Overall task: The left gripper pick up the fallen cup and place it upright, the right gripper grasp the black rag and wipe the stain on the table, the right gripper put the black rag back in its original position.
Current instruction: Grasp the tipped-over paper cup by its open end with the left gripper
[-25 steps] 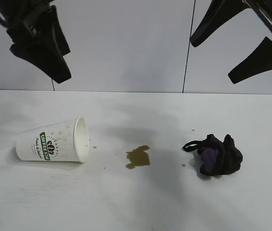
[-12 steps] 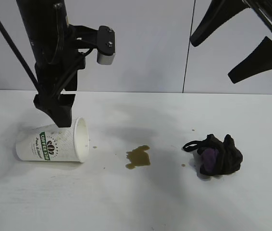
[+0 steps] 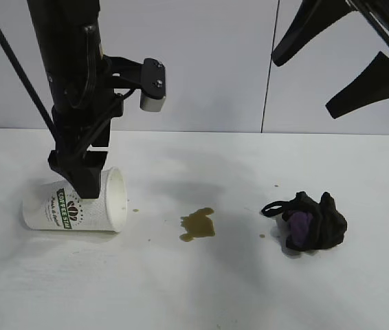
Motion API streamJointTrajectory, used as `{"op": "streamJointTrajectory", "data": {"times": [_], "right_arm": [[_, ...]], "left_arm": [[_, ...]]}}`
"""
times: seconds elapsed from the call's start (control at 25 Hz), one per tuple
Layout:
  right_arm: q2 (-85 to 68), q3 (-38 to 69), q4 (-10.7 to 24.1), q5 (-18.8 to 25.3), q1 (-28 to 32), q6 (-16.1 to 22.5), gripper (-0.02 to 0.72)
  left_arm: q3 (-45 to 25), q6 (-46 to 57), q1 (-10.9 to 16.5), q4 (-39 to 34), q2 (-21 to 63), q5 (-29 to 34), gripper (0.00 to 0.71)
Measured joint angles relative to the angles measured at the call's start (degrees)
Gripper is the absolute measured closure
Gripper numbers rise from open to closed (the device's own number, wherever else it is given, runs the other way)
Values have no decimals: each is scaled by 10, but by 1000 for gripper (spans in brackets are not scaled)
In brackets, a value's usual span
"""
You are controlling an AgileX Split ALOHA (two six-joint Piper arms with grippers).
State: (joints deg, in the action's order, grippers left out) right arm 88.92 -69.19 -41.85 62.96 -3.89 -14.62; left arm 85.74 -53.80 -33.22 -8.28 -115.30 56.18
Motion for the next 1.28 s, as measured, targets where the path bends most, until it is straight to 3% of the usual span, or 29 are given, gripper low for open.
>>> {"op": "streamJointTrajectory", "data": {"times": [0.36,0.68,1.12,1.28], "right_arm": [[0,0,1,0,0,0,135],[0,0,1,0,0,0,135],[0,0,1,0,0,0,135],[0,0,1,0,0,0,135]], "left_arm": [[0,-31,-14,-1,-37,-2,46],[1,-33,-14,-46,-66,-23,46],[1,-33,-14,-53,-73,-46,47],[1,-21,-14,-54,-73,-46,118]]}}
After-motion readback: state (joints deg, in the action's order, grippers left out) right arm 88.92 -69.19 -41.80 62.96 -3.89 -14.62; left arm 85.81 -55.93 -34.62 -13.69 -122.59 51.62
